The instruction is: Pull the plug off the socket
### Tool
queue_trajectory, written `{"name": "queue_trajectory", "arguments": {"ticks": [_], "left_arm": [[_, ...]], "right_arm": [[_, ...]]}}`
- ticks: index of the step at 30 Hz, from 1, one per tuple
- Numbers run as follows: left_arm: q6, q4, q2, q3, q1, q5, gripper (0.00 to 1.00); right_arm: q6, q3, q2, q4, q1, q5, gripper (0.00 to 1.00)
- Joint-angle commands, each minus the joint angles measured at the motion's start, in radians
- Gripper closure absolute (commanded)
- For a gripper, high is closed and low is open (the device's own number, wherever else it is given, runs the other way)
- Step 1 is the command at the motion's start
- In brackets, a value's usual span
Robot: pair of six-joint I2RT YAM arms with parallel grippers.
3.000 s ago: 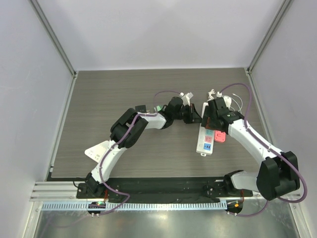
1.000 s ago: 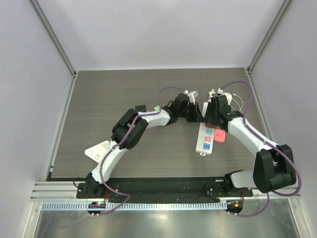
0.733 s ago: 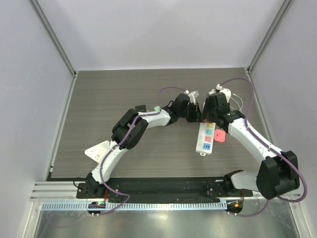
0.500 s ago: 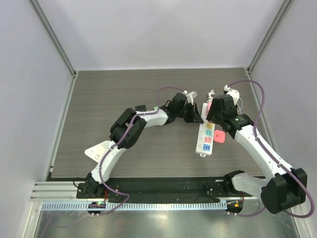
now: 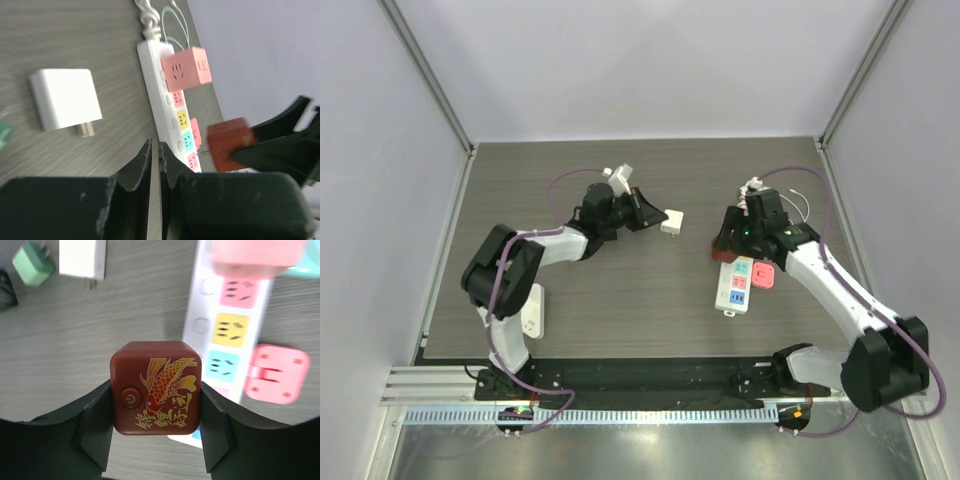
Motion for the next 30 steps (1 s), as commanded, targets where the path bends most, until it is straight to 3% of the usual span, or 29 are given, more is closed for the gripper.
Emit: {"name": "queue_trajectory", "arguments": {"ticks": [1,8,17,26,28,30], "left_arm": [[0.080,0.108,-0.119,-0.095,0.030,-0.128,0.89],[0.206,0.052,-0.247,-0.187,0.057,-0.313,0.86],[0.197,0.146,-0.284,-0.267,0.057,-0.370,0.84],[0.191,0.154,-0.275,-0.267,0.058,-0.357,0.84],[0.191,0.155,-0.275,-0.267,0.058,-0.357,0.84],[0.193,0.154,-0.270,-0.261,0.058,-0.352,0.84]], "right_arm": [[0.010,0.058,0.145,0.080,0.040,-0.195,0.99],[0.041,0.263,0.459,0.028,0.182,-0.270,0.99],[0.026,0.328,0.606,-0.006,0.210,-0.258,0.96],[-0.005,0.385,0.689,-0.021,0.209,-0.230,0.63],[-0.010,0.405,0.698,-0.029,0.209,-0.220,0.47],[-0.013,0.414,0.699,-0.031,0.209,-0.210,0.36]]}}
